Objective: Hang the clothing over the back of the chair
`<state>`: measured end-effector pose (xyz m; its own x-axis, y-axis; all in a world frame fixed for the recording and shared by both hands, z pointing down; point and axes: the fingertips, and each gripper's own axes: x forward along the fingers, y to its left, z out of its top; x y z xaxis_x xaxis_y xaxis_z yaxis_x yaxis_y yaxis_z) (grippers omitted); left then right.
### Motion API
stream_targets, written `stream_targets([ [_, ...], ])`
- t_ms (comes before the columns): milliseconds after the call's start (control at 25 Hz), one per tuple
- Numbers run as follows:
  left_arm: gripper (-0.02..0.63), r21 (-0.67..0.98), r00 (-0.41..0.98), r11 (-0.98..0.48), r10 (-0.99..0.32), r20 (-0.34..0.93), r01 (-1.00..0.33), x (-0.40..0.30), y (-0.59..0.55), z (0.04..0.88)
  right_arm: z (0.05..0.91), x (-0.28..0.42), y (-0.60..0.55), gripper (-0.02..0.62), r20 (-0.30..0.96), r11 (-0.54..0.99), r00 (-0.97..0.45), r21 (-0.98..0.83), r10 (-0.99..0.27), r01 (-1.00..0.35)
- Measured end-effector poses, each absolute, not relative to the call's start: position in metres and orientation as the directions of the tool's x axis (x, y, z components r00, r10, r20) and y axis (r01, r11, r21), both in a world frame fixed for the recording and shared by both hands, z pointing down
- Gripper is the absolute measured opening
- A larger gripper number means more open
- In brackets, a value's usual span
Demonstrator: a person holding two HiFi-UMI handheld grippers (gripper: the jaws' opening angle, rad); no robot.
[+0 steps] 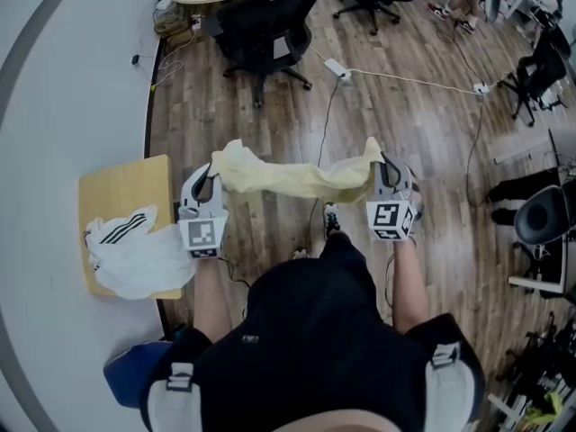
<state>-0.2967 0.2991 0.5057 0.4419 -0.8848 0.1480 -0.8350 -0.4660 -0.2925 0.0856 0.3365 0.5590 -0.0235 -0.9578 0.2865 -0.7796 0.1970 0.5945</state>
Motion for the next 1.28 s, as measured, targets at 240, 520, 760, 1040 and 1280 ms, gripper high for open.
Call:
stream_targets([
  [240,0.009,-0.317,0.44,-0.463,-0.886,0.146,-0.828,-0.281,0.28,0.494,0.554,0.109,0.312,0.002,0.274,0.182,-0.006,0.623,-0.962,-0.76],
  [520,0.009,-0.321,0.405,-0.437,-0.9,0.163,-0.84,-0.271,0.253,0.492,0.551,0.122,0.273,0.002,0.279,0.218,-0.05,0.612,-0.959,-0.76],
  [760,0.009,-0.319,0.357,-0.39,-0.921,0.159,-0.864,-0.266,0.229,0.489,0.547,0.128,0.233,0.002,0.277,0.241,-0.086,0.596,-0.957,-0.766],
  [1040,0.009,-0.33,0.322,-0.36,-0.932,0.166,-0.873,-0.257,0.203,0.481,0.54,0.136,0.191,0.002,0.26,0.26,-0.126,0.58,-0.957,-0.772],
  [1280,0.009,-0.339,0.285,-0.327,-0.944,0.168,-0.882,-0.252,0.193,0.479,0.544,0.147,0.171,0.002,0.27,0.275,-0.142,0.564,-0.952,-0.778],
])
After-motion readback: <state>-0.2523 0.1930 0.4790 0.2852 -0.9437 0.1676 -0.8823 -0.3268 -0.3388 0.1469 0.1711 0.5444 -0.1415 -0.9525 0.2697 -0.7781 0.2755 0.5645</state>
